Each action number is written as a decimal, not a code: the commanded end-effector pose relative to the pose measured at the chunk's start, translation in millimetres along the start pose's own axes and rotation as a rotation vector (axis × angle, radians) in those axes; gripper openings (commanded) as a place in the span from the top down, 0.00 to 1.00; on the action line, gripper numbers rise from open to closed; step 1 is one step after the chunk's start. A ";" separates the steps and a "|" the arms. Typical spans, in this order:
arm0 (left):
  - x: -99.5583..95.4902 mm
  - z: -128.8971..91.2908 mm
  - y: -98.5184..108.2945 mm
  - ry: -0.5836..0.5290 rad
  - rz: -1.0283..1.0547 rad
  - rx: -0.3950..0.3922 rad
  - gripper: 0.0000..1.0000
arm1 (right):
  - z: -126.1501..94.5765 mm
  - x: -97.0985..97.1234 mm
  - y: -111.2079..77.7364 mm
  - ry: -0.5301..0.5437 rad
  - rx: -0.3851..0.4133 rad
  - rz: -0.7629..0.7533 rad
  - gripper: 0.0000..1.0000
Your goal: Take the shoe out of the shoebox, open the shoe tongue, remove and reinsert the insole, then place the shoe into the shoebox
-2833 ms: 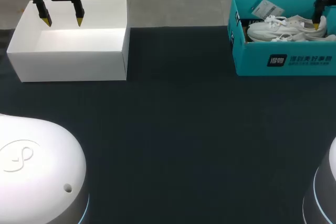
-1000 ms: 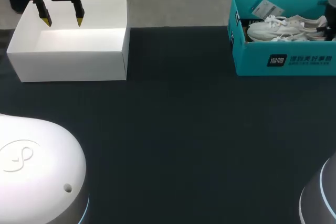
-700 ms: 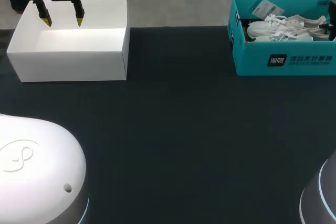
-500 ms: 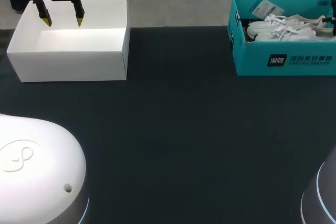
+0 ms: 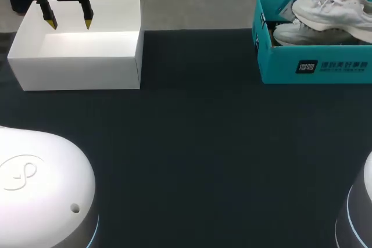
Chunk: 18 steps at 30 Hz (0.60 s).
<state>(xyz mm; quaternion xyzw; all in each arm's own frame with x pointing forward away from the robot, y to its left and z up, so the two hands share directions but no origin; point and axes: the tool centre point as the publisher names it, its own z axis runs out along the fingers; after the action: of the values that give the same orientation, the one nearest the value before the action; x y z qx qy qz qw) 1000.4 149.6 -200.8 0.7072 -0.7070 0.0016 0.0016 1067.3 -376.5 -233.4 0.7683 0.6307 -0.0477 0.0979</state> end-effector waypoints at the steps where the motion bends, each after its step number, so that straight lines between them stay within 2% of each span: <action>1: -0.2 -0.3 0.1 -0.002 0.000 0.000 0.00 | -33.3 -4.3 -14.3 0.019 -0.016 0.001 1.00; 10: -0.2 -0.3 0.1 -0.002 0.000 0.000 0.00 | -58.7 -3.5 -25.7 0.026 -0.033 -0.001 1.00; 18: -0.2 -0.3 0.1 -0.002 0.000 0.000 0.00 | -62.3 -1.6 -29.7 0.025 -0.035 0.008 1.00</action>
<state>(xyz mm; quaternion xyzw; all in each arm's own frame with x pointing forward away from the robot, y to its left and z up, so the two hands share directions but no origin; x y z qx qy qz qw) 1000.4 149.7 -200.8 0.7072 -0.7070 0.0016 0.0016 1039.1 -359.5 -176.4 0.7697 0.6296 -0.0307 0.1011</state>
